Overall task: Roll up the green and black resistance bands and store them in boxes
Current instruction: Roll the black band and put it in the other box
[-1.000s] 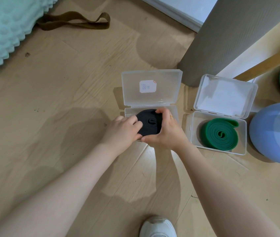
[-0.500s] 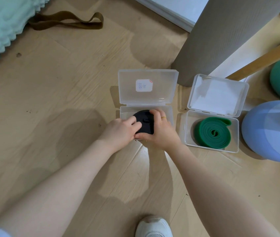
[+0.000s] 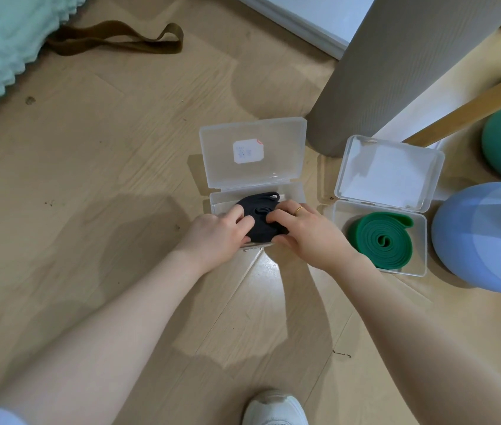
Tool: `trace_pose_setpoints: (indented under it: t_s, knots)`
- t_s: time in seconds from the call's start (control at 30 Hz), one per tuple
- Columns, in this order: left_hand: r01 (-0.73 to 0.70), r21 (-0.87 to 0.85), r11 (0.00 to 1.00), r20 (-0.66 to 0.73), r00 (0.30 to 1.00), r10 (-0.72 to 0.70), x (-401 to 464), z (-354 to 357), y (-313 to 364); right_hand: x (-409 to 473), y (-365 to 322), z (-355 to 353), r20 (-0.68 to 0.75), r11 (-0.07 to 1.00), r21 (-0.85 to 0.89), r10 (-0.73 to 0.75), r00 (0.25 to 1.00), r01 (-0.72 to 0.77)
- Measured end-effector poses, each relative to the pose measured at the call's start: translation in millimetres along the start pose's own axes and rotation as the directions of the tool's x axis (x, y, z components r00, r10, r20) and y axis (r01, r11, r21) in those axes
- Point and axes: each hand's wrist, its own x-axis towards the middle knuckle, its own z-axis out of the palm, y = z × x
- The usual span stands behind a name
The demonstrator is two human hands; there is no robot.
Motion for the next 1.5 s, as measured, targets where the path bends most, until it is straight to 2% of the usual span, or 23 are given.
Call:
trace_pose_setpoints:
  t_s: [0.13,0.37,0.47,0.53,0.6,0.67,0.77,0.83,0.9,1.0,1.07,1.17,1.27,1.33,1.4,1.47,1.5]
  knots:
    - [0.018,0.009,1.0,-0.03,0.999,-0.017,2.2,1.1,3.2,0.5,-1.1,0.3,0.042,0.999,-0.002,0.048,0.998,-0.048]
    - [-0.018,-0.071,0.997,0.059,0.998,0.022,11.9,2.7,6.7,16.2,-12.3,-1.9,0.114,0.909,0.271,0.296,0.948,-0.317]
    - [0.081,-0.055,0.995,0.159,0.985,-0.072,14.1,8.1,8.6,15.4,-11.0,-0.1,0.117,0.876,0.364,0.293,0.949,-0.315]
    - [0.074,-0.117,0.99,0.14,0.988,-0.058,11.4,4.1,10.7,7.5,-8.3,3.2,0.072,0.871,0.409,0.267,0.961,-0.272]
    - [0.044,-0.113,0.993,0.092,0.995,-0.033,9.3,-0.5,9.9,-0.7,-8.3,12.2,-0.043,0.908,0.351,0.257,0.965,-0.226]
    - [0.051,-0.089,0.995,0.071,0.996,-0.045,7.1,0.9,5.9,-5.5,-17.2,23.0,-0.151,0.963,0.183,0.224,0.963,-0.196]
    - [0.077,-0.08,0.994,0.097,0.993,-0.069,1.0,-1.3,4.8,-3.5,-30.3,30.0,-0.229,0.983,0.01,0.182,0.956,-0.185]
    - [0.097,-0.053,0.994,0.071,0.993,-0.093,-0.3,-2.3,3.7,1.6,-31.6,28.8,-0.223,0.978,-0.058,0.182,0.958,-0.199]
    - [0.075,-0.087,0.993,0.014,0.997,-0.074,-0.1,-1.3,2.7,4.2,-32.4,23.3,-0.116,0.969,-0.058,0.234,0.965,-0.241]
    - [0.028,-0.161,0.986,-0.051,0.998,-0.037,-2.3,1.1,3.6,5.1,-38.9,15.4,-0.093,0.956,-0.004,0.292,0.952,-0.294]
    - [0.059,-0.208,0.976,-0.038,0.997,-0.068,-7.7,1.2,3.1,2.6,-38.8,13.3,-0.147,0.957,0.042,0.291,0.945,-0.288]
    - [0.17,-0.361,0.917,-0.017,0.982,-0.188,-14.6,-0.6,1.7,-6.3,-34.0,16.3,-0.308,0.974,0.075,0.226,0.924,-0.214]
    - [0.202,-0.394,0.896,0.012,0.977,-0.215,-15.9,-2.7,1.0,-12.1,-28.0,18.9,-0.339,0.93,0.258,0.339,0.878,-0.26]
    - [0.301,-0.453,0.839,0.048,0.948,-0.315,-14.1,-1.8,-1.6,-5.9,-22.2,12.5,-0.338,0.839,0.465,0.464,0.819,-0.283]
    - [0.398,-0.563,0.724,0.022,0.883,-0.469,-8.9,-3.8,-5.1,6.7,-15.6,0.4,-0.302,0.691,0.677,0.574,0.761,-0.254]
    - [0.456,-0.721,0.522,0.036,0.777,-0.629,0.2,-6.7,-9.9,19.9,-10.3,-11.8,-0.191,0.498,0.841,0.639,0.745,-0.212]
    - [0.477,-0.8,0.363,0.118,0.719,-0.685,6.3,-11.3,-12.0,25.9,-8.4,-17.0,-0.127,0.391,0.901,0.652,0.748,-0.189]
